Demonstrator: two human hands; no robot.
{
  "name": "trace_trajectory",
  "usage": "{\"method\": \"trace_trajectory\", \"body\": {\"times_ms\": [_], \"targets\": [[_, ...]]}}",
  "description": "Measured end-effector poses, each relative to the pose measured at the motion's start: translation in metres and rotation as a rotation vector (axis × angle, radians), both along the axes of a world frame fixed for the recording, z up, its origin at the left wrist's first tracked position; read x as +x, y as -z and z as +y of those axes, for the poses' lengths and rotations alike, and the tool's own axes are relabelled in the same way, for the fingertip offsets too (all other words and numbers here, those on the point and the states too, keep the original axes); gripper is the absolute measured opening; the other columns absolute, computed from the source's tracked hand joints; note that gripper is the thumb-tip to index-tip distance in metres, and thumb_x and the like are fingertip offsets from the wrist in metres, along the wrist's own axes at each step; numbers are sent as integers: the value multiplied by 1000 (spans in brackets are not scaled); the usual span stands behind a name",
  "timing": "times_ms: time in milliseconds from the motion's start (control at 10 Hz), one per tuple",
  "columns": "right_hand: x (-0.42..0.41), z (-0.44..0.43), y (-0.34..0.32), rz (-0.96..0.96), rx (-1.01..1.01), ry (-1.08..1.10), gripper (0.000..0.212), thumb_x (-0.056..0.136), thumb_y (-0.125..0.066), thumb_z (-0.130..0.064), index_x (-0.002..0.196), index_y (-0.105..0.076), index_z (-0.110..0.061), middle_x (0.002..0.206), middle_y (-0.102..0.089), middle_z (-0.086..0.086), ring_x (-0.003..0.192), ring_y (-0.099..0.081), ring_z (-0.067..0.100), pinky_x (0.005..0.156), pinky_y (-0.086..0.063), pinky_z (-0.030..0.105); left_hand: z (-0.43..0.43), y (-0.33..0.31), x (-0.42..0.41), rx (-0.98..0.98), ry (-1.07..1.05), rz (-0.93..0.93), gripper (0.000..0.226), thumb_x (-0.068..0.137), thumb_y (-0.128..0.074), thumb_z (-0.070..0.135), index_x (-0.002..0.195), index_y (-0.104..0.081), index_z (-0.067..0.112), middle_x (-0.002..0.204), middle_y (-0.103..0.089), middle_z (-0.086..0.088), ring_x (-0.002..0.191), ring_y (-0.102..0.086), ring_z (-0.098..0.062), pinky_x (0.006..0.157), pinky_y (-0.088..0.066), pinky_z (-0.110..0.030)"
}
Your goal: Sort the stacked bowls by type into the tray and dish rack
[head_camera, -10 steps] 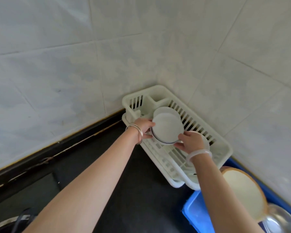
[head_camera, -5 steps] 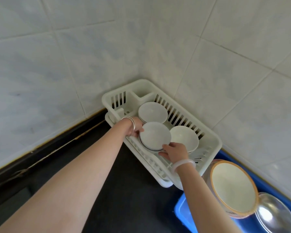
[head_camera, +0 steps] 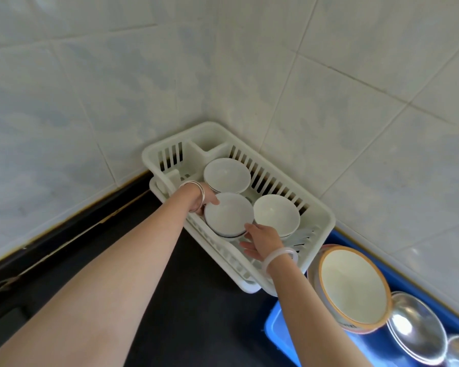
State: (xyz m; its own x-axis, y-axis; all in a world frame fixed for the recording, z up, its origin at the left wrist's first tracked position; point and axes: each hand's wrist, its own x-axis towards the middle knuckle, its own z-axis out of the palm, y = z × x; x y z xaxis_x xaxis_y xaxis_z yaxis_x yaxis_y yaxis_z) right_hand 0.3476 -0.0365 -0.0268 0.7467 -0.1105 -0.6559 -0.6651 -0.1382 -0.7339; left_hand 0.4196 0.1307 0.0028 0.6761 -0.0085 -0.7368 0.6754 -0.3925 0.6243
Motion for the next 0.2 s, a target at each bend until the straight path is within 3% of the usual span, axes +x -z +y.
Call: {"method": "trace_trajectory", "body": {"times_ms": [100,200], "targets": [[-5,0,-9,56,10,2,7,92,-54,-28,88,-57,-24,94,-64,-1,76,-64,18,64,-53,29,-6,5,-1,98,30,-80,34,89,-52,9,123,-50,1,122,-56,-21,106,-56,-34,80,-47,-39],[-10,-8,-18,2,26,40,15,93,-51,-26,85,-61,-18,87,-66,2,76,-62,23,64,-49,31,-8,6,-3,261,70,-215,24,88,-50,9,109,-57,2,105,-57,-17,92,-52,-27,78,-44,-36]]}}
